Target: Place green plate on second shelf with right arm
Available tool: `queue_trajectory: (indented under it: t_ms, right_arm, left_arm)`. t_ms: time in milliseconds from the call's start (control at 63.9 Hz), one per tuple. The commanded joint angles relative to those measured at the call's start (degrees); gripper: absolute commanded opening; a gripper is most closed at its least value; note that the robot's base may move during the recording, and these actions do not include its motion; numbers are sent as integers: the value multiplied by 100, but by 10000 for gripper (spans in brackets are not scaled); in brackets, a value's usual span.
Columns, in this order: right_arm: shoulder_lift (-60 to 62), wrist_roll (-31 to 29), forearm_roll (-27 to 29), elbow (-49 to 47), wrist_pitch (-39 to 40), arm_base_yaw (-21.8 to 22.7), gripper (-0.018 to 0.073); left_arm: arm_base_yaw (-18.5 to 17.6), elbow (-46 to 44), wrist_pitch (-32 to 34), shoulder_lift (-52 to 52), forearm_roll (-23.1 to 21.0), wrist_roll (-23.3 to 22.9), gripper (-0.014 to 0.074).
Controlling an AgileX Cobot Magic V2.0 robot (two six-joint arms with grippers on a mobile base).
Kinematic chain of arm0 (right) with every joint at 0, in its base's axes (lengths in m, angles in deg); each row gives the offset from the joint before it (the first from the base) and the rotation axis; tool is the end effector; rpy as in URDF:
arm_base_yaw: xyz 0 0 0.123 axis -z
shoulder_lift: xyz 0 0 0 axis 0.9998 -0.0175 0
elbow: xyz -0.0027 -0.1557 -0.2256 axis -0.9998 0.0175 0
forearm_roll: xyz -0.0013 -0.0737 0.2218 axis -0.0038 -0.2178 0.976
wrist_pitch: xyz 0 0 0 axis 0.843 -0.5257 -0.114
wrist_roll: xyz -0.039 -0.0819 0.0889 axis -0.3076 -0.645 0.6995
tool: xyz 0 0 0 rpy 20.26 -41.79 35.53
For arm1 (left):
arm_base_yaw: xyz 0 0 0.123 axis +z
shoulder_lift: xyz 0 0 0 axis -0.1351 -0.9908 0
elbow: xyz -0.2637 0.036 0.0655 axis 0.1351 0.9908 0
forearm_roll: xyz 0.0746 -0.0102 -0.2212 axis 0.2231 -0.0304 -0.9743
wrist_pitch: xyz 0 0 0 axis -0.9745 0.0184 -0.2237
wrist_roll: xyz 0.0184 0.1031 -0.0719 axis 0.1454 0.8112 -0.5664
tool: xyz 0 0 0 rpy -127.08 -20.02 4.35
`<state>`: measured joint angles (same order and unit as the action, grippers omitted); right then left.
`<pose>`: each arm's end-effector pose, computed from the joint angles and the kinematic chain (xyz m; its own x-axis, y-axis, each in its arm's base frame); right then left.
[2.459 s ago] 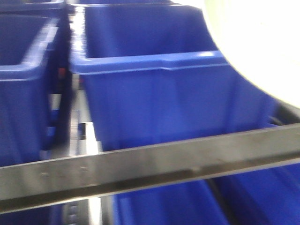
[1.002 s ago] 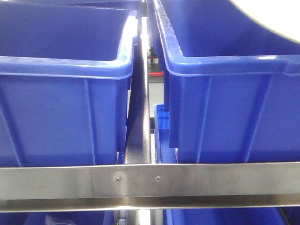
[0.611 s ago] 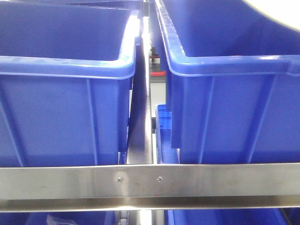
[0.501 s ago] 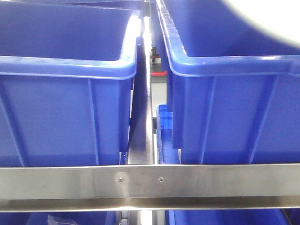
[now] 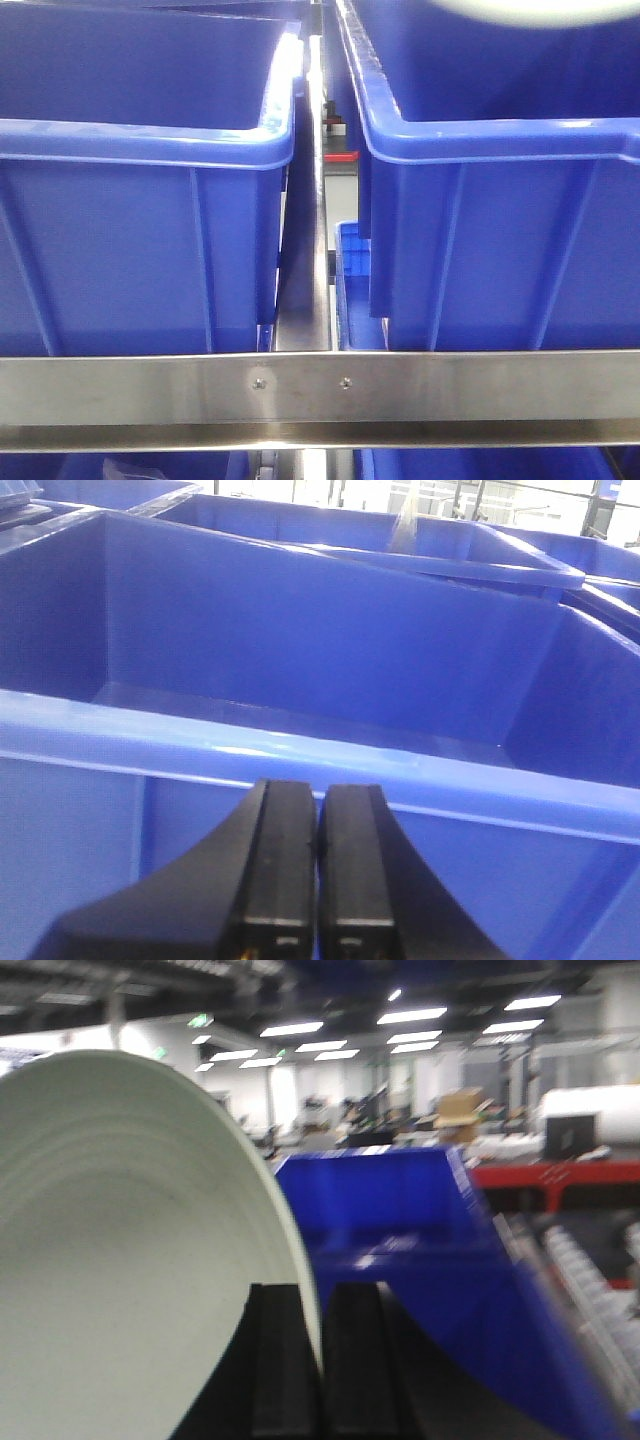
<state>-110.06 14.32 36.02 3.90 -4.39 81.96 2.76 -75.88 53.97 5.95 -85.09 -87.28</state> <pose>0.1936 0.0189 0.3644 0.3060 0.1463 -0.9407 -0.1193 0.9862 0.1146 0.0847 -0.0076 0.2099 0.0373 -0.1374 -0.9898 0.0939 0.9866 -0.1334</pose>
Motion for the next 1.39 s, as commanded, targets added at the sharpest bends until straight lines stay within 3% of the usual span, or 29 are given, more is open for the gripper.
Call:
queue_trajectory:
  t_ms: [0, 94, 298, 360, 470, 564, 642, 689, 846, 908, 987, 1222, 1378]
  right_arm:
    - [-189, -482, 348, -481, 561, 282, 58]
    - [-595, -505, 333, -685, 255, 518, 58]
    - [-1465, -505, -82, -746, 283, 551, 91]
    - [-1652, -499, -205, -752, 293, 551, 172]
    - [-1749, -426, -157, -763, 279, 551, 433]
    - [-1688, -426, -66, -763, 219, 551, 521]
    - [-1592, -426, -66, -763, 121, 551, 499]
    - [-1497, -426, -66, -763, -20, 551, 442]
    - [-913, -426, -66, -763, -1087, 509, 29]
    - [-654, -414, -66, -763, -1576, 446, 81]
    - [-219, -414, -66, -763, -2245, 321, 41]
    - [995, -394, -39, -763, -3666, -45, 47]
    - [2022, -394, -47, -730, -4428, -65, 47]
  left_arm:
    - [-17, 234, 522, 93, -47, -19, 130]
    - [-17, 234, 522, 93, -47, -19, 130]
    - [-17, 234, 522, 93, -47, -19, 130]
    - [-17, 234, 522, 93, -47, -19, 130]
    - [-17, 234, 522, 93, -47, -19, 130]
    - [-17, 234, 522, 93, -47, -19, 130]
    - [-17, 234, 522, 93, -47, -19, 130]
    - [-17, 234, 522, 93, -47, -19, 130]
    - [-17, 234, 522, 93, -47, -19, 130]
    - [-17, 234, 522, 93, -47, -19, 130]
    - [-17, 234, 522, 93, -47, -19, 130]
    - [-17, 234, 522, 93, -47, -19, 130]
    - [-17, 234, 522, 93, -47, -19, 130]
